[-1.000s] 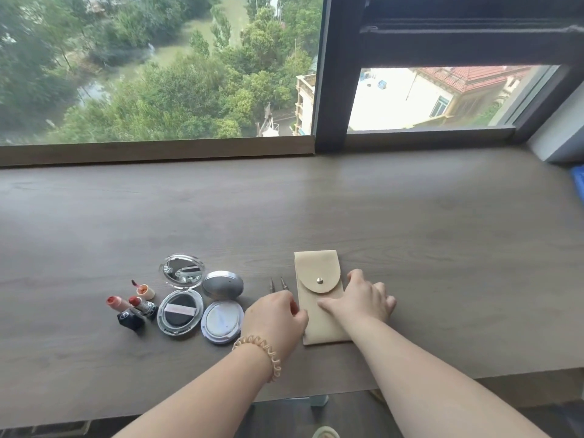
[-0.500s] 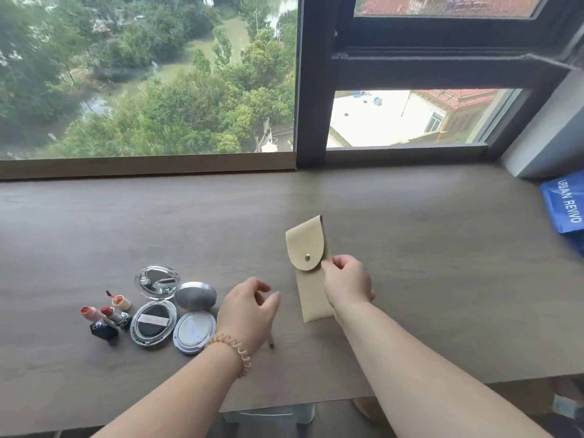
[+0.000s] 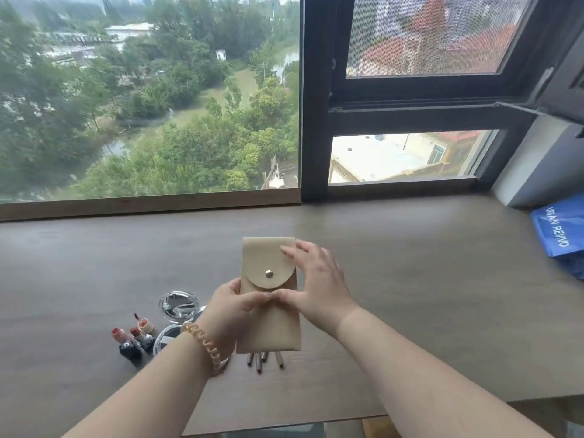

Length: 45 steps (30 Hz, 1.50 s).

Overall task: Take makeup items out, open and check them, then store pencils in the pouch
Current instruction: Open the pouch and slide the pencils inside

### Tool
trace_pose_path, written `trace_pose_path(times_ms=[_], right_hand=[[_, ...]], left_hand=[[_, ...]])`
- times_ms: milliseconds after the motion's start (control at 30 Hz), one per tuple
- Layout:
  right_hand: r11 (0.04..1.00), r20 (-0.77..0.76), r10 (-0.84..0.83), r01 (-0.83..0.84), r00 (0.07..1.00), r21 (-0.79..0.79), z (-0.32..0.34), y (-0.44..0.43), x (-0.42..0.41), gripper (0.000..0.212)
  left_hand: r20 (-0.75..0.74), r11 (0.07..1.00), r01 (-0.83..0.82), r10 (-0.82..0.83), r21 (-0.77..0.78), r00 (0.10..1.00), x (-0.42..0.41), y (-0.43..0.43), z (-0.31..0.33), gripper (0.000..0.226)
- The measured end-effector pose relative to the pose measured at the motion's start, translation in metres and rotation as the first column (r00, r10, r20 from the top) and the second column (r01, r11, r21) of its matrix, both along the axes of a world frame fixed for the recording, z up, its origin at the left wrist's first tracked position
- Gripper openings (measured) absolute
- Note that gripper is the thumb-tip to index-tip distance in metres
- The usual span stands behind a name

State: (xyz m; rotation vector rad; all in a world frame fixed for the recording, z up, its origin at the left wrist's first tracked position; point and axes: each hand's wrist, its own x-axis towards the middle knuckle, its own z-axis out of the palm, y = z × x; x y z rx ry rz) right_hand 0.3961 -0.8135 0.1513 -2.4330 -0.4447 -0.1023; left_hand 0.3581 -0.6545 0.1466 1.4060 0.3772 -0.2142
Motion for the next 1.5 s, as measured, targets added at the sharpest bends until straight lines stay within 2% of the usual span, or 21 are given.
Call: trace_pose_path(times_ms=[67,167,300,367,467,567,633,733,833,900,933,967,1000,1033,1067,1100,1167,1200,1233,1333,1500], right_hand=[[0.992,0.051,0.059,-0.053,0.997,-0.114,0.008,0.008,0.000,0.067],[0.977,0.199,0.135,-0.098,0.971,-0.187,0.013,0.019,-0.002,0.050],[0.962,0.592,0.252,-0.131,0.766,-0.240,0.007,0.046,-0.007,0.023],[0.976,0.659,0.208,-0.114,0.723,-0.184,0.008,0.060,-0.010,0.019],[0.997,0.580,0.077,-0.045,0.811,-0.069,0.013,0.081,-0.019,0.027],[0.956,0.229,-0.186,0.122,0.955,0.267,0.029,0.090,-0.023,0.036],[0.837,0.040,-0.343,0.286,0.939,0.467,0.042,0.087,-0.014,0.034],[0.742,-0.159,-0.355,0.381,0.921,0.552,0.054,0.087,-0.008,0.031],[0.724,-0.293,-0.399,0.494,0.869,0.481,0.057,0.082,-0.008,0.027],[0.793,-0.320,-0.432,0.524,0.843,0.312,0.057,0.074,-0.007,0.023],[0.844,-0.262,-0.463,0.511,0.847,0.162,0.055,0.071,-0.007,0.020],[0.878,-0.132,-0.477,0.477,0.869,-0.034,0.051,0.069,-0.008,0.017],[0.886,0.040,-0.425,0.425,0.904,-0.184,0.046,0.070,-0.012,0.019],[0.904,0.192,-0.316,0.356,0.929,-0.237,0.043,0.072,-0.016,0.018],[0.936,0.269,-0.209,0.272,0.940,-0.224,0.042,0.075,-0.021,0.015],[0.974,0.250,-0.125,0.167,0.960,-0.151,0.045,0.078,-0.027,0.016],[0.999,0.067,-0.006,0.003,0.998,0.045,0.051,0.083,-0.037,0.021],[0.995,-0.036,0.054,-0.051,0.998,0.081,0.051,0.084,-0.040,0.020],[0.994,-0.086,0.100,-0.095,0.991,0.059,0.051,0.085,-0.041,0.021],[0.982,-0.077,0.158,-0.165,0.984,-0.091,0.048,0.086,-0.046,0.035],[0.972,-0.053,0.201,-0.206,0.978,-0.114,0.047,0.081,-0.043,0.038]], left_hand=[[0.016,0.999,0.036,-0.035,-0.036,0.999,-0.007,0.010,0.006,0.018],[0.036,0.994,0.090,-0.088,-0.060,0.995,-0.012,0.029,0.012,0.040],[0.078,0.988,0.145,-0.141,-0.060,0.987,-0.022,0.050,0.019,0.031],[0.096,0.984,0.166,-0.159,-0.064,0.983,-0.026,0.059,0.022,0.030],[0.095,0.977,0.187,-0.178,-0.100,0.979,-0.030,0.074,0.024,0.030],[0.095,0.972,0.230,-0.226,-0.037,0.970,-0.041,0.089,0.023,0.031],[0.093,0.966,0.256,-0.252,-0.038,0.963,-0.051,0.096,0.019,0.036],[0.086,0.954,0.294,-0.289,-0.054,0.954,-0.060,0.105,0.016,0.040],[0.079,0.921,0.386,-0.381,-0.052,0.921,-0.067,0.112,0.016,0.044],[0.074,0.893,0.444,-0.440,-0.066,0.895,-0.071,0.116,0.017,0.041],[0.073,0.885,0.460,-0.456,-0.068,0.887,-0.073,0.118,0.019,0.039],[0.072,0.882,0.467,-0.462,-0.065,0.884,-0.073,0.120,0.020,0.038],[0.075,0.884,0.464,-0.460,-0.059,0.885,-0.074,0.121,0.022,0.038],[0.081,0.890,0.453,-0.449,-0.052,0.890,-0.073,0.122,0.023,0.040],[0.083,0.900,0.434,-0.430,-0.039,0.899,-0.071,0.122,0.022,0.042],[0.083,0.910,0.413,-0.410,-0.020,0.908,-0.070,0.120,0.022,0.044],[0.079,0.924,0.381,-0.381,0.023,0.921,-0.068,0.115,0.019,0.045],[0.076,0.925,0.376,-0.379,0.048,0.922,-0.068,0.110,0.018,0.043],[0.078,0.922,0.382,-0.387,0.071,0.919,-0.068,0.105,0.016,0.041],[0.084,0.905,0.417,-0.424,0.085,0.902,-0.068,0.092,0.012,0.036],[0.052,0.895,0.442,-0.445,0.056,0.894,-0.072,0.072,0.014,0.044]])
